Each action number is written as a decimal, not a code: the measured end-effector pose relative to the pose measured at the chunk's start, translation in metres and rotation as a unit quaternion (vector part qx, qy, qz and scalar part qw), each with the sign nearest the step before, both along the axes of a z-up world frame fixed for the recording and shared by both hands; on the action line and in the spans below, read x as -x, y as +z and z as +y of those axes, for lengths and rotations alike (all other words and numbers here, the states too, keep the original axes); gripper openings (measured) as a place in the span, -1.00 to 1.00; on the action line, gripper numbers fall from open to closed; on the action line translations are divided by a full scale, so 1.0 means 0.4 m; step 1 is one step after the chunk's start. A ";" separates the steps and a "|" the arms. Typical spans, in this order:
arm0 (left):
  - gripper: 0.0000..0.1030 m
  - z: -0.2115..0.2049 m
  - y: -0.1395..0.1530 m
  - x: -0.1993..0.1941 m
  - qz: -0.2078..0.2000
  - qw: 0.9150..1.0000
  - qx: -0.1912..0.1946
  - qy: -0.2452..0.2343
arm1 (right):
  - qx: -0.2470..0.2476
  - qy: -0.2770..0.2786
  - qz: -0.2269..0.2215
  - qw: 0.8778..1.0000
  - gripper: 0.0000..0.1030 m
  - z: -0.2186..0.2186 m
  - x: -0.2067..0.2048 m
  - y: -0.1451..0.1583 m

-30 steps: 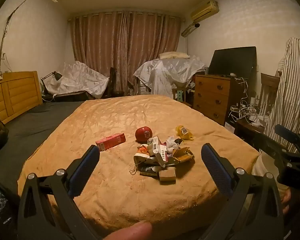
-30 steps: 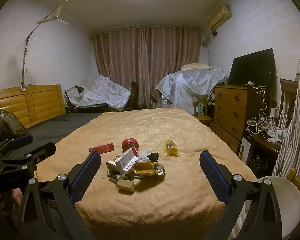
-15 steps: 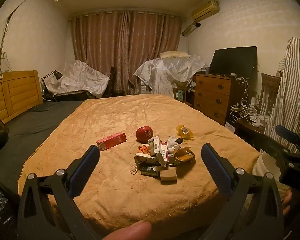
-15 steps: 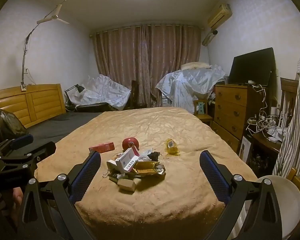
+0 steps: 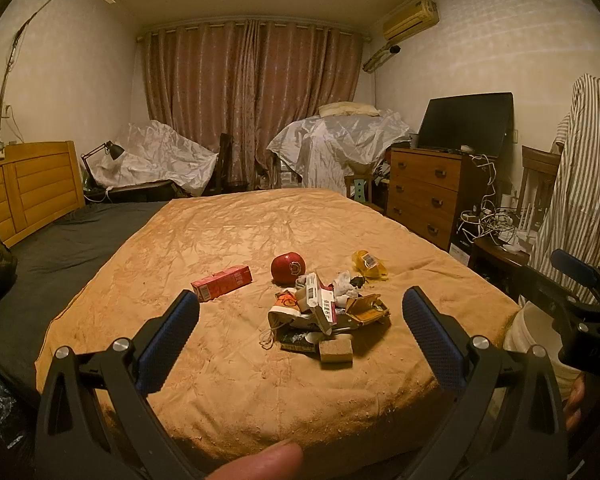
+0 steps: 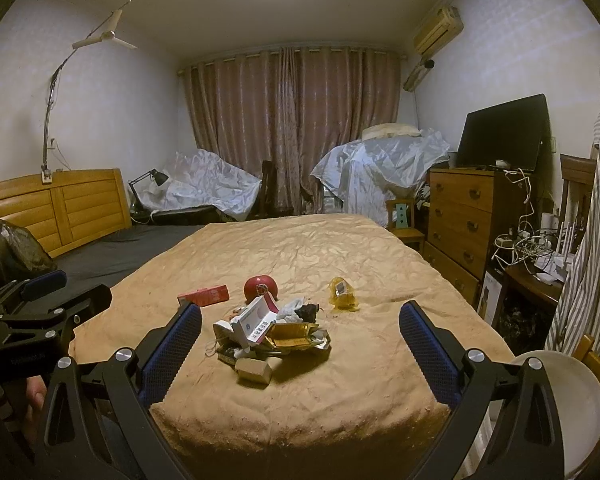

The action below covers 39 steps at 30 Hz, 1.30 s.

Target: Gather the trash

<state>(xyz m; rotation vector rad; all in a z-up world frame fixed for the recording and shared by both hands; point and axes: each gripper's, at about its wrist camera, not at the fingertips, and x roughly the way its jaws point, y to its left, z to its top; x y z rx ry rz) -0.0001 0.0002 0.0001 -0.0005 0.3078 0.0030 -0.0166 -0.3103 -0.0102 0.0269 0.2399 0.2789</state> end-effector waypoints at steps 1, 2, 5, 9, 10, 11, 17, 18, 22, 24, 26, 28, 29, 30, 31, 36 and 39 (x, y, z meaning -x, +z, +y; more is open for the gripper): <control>0.90 0.000 0.000 0.000 0.000 1.000 0.000 0.000 | 0.000 0.000 0.000 1.000 0.93 0.000 0.000 0.000; 0.90 0.000 0.000 0.000 0.001 1.000 0.001 0.000 | 0.000 0.000 0.000 1.000 0.93 -0.001 0.000 0.000; 0.90 0.000 0.000 0.000 0.001 1.000 0.000 0.000 | -0.001 -0.002 0.001 1.000 0.93 0.003 -0.008 -0.004; 0.90 0.000 0.000 0.000 0.000 1.000 0.000 0.000 | -0.001 -0.002 0.001 1.000 0.93 0.003 -0.008 -0.003; 0.90 0.000 0.000 0.000 0.001 1.000 0.000 0.000 | -0.001 -0.002 0.002 1.000 0.93 0.002 -0.008 -0.003; 0.90 0.000 0.000 0.000 0.001 1.000 0.000 -0.001 | -0.002 -0.002 0.002 1.000 0.93 0.002 -0.008 -0.003; 0.90 0.001 0.000 0.000 0.002 1.000 0.001 -0.001 | -0.002 -0.002 0.003 1.000 0.93 0.003 -0.010 -0.004; 0.90 0.001 0.000 0.000 0.002 1.000 0.000 -0.001 | -0.003 -0.002 0.003 1.000 0.93 0.003 -0.009 -0.004; 0.90 -0.002 -0.008 0.001 0.002 1.000 0.001 -0.004 | -0.002 -0.001 0.003 1.000 0.93 0.004 -0.009 -0.005; 0.90 0.002 -0.017 0.004 0.004 1.000 0.001 -0.003 | -0.003 -0.001 0.004 1.000 0.93 0.004 -0.009 -0.006; 0.90 0.007 -0.022 0.006 0.004 1.000 0.001 -0.003 | -0.003 -0.001 0.005 1.000 0.93 0.005 -0.008 -0.008; 0.90 0.006 -0.024 0.005 0.004 1.000 0.001 -0.003 | -0.003 0.000 0.005 1.000 0.93 0.006 -0.010 -0.010; 0.90 0.006 -0.024 0.005 0.004 1.000 0.001 -0.003 | -0.004 0.000 0.005 1.000 0.93 0.006 -0.010 -0.010; 0.90 0.006 -0.023 0.004 0.004 1.000 0.001 -0.003 | -0.004 0.000 0.005 1.000 0.93 0.006 -0.010 -0.011; 0.90 0.006 -0.023 0.004 0.005 1.000 0.001 -0.003 | -0.004 0.000 0.005 1.000 0.93 0.006 -0.010 -0.011; 0.90 0.007 -0.024 0.004 0.005 1.000 0.002 -0.003 | -0.003 0.002 0.005 1.000 0.93 0.013 -0.010 -0.016; 0.90 0.006 -0.025 0.003 0.005 1.000 0.000 -0.003 | -0.003 0.002 0.005 1.000 0.93 0.013 -0.010 -0.016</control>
